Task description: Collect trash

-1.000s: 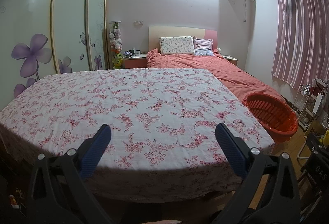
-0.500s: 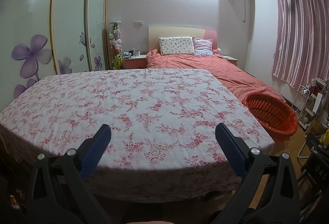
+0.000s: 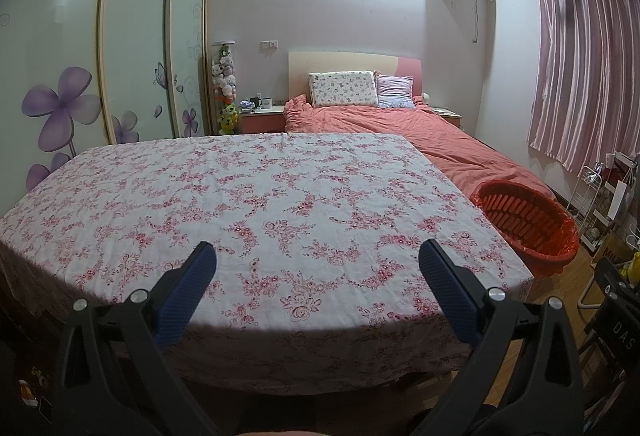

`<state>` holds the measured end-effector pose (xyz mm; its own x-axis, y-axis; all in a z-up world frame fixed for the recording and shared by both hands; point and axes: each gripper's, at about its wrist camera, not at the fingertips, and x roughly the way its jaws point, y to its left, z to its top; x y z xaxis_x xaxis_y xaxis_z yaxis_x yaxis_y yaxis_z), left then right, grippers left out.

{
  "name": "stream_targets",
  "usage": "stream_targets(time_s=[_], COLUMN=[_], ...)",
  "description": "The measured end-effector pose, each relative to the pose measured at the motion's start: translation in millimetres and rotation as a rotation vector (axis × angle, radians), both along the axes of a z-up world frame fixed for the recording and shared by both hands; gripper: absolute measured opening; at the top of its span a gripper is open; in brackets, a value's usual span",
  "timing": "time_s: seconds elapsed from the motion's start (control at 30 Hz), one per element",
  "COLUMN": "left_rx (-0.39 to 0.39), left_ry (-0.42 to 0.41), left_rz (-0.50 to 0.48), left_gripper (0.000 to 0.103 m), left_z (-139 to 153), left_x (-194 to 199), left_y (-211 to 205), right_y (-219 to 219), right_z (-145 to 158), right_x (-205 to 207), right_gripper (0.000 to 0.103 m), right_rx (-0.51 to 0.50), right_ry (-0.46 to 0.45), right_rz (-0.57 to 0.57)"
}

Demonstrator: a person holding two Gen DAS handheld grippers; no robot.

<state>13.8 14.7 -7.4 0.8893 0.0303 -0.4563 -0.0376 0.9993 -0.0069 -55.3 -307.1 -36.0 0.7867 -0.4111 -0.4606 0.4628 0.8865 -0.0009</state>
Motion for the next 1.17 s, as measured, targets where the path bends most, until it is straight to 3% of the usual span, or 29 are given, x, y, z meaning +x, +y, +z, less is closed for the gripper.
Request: stream_targets(time_s=[1.17], left_rx=[0.009], left_ry=[-0.004], left_rz=[-0.009], left_gripper=[0.099], left_z=[-0.7], left_x=[-0.3], left_y=[0.4], right_y=[-0.4], right_z=[0.0], right_x=[0.5], right_gripper=[0.101], right_rx=[0.001], right_ry=[0.001], right_rz=[0.001])
